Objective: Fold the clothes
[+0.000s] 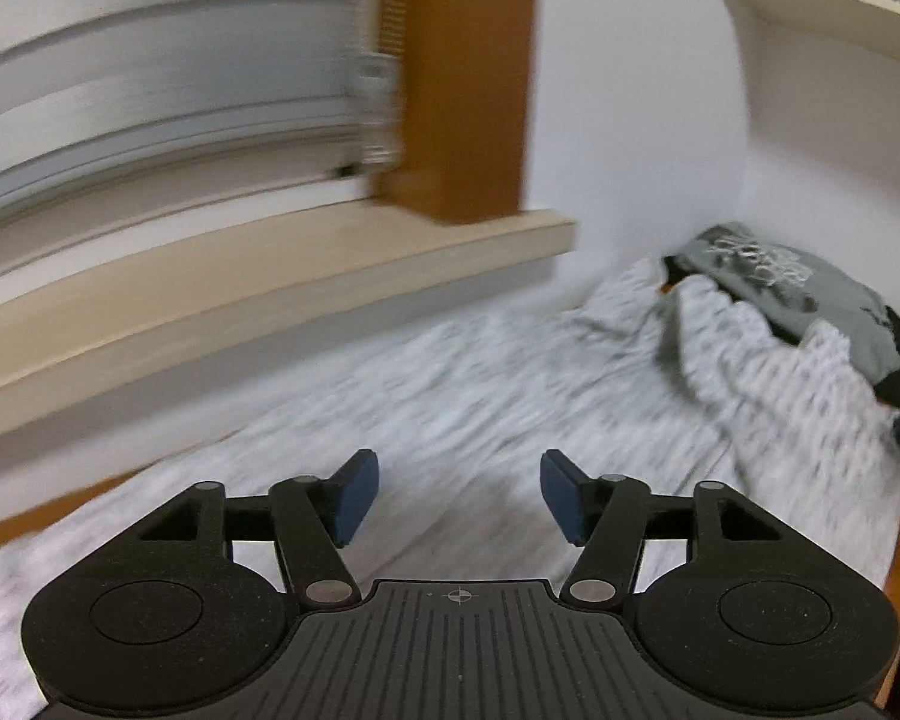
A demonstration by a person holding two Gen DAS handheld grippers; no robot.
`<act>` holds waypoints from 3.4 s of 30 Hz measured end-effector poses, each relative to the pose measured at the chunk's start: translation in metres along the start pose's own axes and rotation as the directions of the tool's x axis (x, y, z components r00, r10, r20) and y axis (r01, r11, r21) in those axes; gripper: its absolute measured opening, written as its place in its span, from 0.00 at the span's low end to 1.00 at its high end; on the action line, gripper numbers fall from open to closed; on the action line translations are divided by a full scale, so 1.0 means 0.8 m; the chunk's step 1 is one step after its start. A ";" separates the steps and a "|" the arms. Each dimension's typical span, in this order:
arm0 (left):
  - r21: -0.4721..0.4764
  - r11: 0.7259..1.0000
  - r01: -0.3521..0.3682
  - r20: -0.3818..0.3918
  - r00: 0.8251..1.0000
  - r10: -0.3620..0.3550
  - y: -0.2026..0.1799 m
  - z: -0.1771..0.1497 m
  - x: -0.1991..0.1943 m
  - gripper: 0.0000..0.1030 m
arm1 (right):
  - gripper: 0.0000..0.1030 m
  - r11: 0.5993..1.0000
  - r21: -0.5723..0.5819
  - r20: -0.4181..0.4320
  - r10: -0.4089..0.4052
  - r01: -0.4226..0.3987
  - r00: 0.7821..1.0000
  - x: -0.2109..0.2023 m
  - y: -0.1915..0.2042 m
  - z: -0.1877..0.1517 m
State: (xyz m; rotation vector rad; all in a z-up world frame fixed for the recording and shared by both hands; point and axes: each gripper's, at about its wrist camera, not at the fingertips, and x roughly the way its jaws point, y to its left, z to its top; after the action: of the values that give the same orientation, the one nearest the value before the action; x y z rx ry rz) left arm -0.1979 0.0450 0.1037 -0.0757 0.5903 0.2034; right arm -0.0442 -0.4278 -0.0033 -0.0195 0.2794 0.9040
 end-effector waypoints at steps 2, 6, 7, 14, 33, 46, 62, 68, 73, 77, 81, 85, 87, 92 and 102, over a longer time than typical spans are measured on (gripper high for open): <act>-0.038 0.999 -0.023 -0.001 1.000 0.023 0.025 -0.028 -0.032 0.62 | 0.20 1.000 -0.011 0.020 0.001 -0.001 1.000 0.005 0.013 0.001; -0.065 0.995 -0.080 -0.021 0.997 0.079 0.057 -0.089 -0.084 0.65 | 0.20 1.000 -0.009 0.053 -0.007 0.008 0.999 0.012 0.031 0.001; -0.060 0.993 -0.103 -0.028 0.994 0.101 0.061 -0.103 -0.094 0.66 | 0.22 1.000 -0.001 0.056 -0.006 0.006 0.998 0.014 0.033 0.001; -0.091 0.979 -0.181 -0.057 0.983 0.177 0.082 -0.169 -0.133 0.66 | 0.25 0.999 -0.036 0.040 0.012 -0.010 0.999 0.023 0.054 -0.005; -0.123 0.966 -0.227 -0.123 0.969 0.212 0.121 -0.207 -0.182 0.67 | 0.27 0.994 -0.099 -0.148 0.030 -0.045 0.989 0.002 0.022 -0.012; -0.057 0.997 -0.054 -0.006 0.999 0.054 0.021 -0.129 -0.111 0.66 | 0.27 0.988 -0.063 -0.068 0.134 -0.138 0.989 0.019 0.105 0.004; 0.162 0.982 0.095 -0.017 0.995 -0.094 -0.090 -0.088 0.005 0.68 | 0.28 0.934 -0.146 -0.123 0.310 -0.326 0.943 0.035 0.212 -0.028; 0.174 0.979 0.105 -0.034 0.994 -0.101 -0.068 -0.092 0.011 0.69 | 0.28 0.924 -0.143 -0.135 0.337 -0.355 0.932 0.021 0.196 -0.029; 0.104 0.983 0.148 -0.066 0.988 -0.142 -0.047 -0.103 0.010 0.70 | 0.29 0.931 -0.119 -0.122 0.332 -0.346 0.935 0.031 0.191 -0.016; 0.127 0.980 0.155 -0.086 0.986 -0.144 -0.045 -0.108 0.006 0.73 | 0.33 0.951 -0.107 -0.099 0.280 -0.290 0.955 0.046 0.191 -0.010; 0.117 0.983 0.142 -0.087 0.987 -0.132 -0.041 -0.114 -0.001 0.75 | 0.34 0.961 -0.095 -0.109 0.250 -0.261 0.962 0.051 0.191 -0.022; 0.115 0.985 0.126 -0.089 0.989 -0.116 -0.042 -0.120 -0.011 0.79 | 0.33 0.958 -0.119 -0.095 0.251 -0.261 0.963 0.043 0.191 -0.028; 0.109 0.986 0.125 -0.083 0.990 -0.117 -0.041 -0.123 -0.014 0.80 | 0.34 0.956 -0.127 -0.096 0.254 -0.265 0.962 0.040 0.190 -0.030; 0.106 0.987 0.125 -0.066 0.991 -0.118 -0.040 -0.129 -0.023 0.79 | 0.34 0.953 -0.139 -0.117 0.253 -0.268 0.960 0.043 0.193 -0.023; 0.054 0.984 0.172 -0.051 0.984 -0.169 -0.027 -0.131 -0.030 0.79 | 0.34 0.919 -0.171 -0.122 0.339 -0.356 0.933 0.072 0.268 -0.020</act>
State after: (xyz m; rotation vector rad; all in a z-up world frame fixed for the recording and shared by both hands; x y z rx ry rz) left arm -0.2700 0.0064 0.0304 -0.0744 0.6316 0.0182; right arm -0.1811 -0.2523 -0.0115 -0.1934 0.2838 1.2855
